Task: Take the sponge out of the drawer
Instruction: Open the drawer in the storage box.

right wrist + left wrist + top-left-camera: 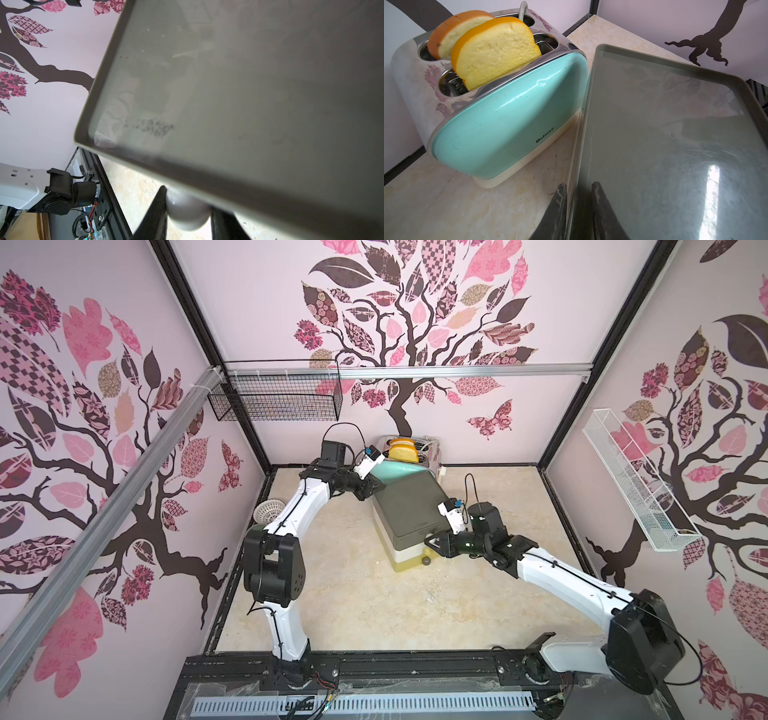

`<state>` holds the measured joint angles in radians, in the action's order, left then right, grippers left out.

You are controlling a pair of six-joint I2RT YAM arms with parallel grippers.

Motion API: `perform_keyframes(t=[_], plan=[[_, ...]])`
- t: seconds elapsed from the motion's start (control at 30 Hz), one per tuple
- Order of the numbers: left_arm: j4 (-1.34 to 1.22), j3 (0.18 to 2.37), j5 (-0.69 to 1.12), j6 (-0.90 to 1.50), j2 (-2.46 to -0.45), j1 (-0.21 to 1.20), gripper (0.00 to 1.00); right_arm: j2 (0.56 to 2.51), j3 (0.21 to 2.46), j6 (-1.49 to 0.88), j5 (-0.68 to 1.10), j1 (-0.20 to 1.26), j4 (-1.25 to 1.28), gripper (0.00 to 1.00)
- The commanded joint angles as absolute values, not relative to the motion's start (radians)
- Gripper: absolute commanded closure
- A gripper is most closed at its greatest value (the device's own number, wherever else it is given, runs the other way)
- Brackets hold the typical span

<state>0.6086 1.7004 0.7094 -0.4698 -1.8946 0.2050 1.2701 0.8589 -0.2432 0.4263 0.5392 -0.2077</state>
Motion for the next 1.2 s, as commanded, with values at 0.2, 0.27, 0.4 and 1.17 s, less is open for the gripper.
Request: perform_keyframes(t=[0.2,0.27,0.4,1.17], plan=[[0.670,1.721,0.694,-0.462,-1.959,0.214,0.76,1.013,0.756,-0.244,0.346,0.553,-0.376,0.70],[0.668,1.724,0.690,-0.461,-1.963,0.214,0.76,0.967,0.733,-0.255,0.331,0.569,-0.417,0.71],[0.668,1.737,0.692,-0.462,-1.972,0.212,0.76,0.880,0.711,-0.280,0.267,0.626,-0.517,0.71],[0.649,1.751,0.732,-0.454,-1.997,0.199,0.76,0.763,0.782,-0.267,0.239,0.650,-0.770,0.50]])
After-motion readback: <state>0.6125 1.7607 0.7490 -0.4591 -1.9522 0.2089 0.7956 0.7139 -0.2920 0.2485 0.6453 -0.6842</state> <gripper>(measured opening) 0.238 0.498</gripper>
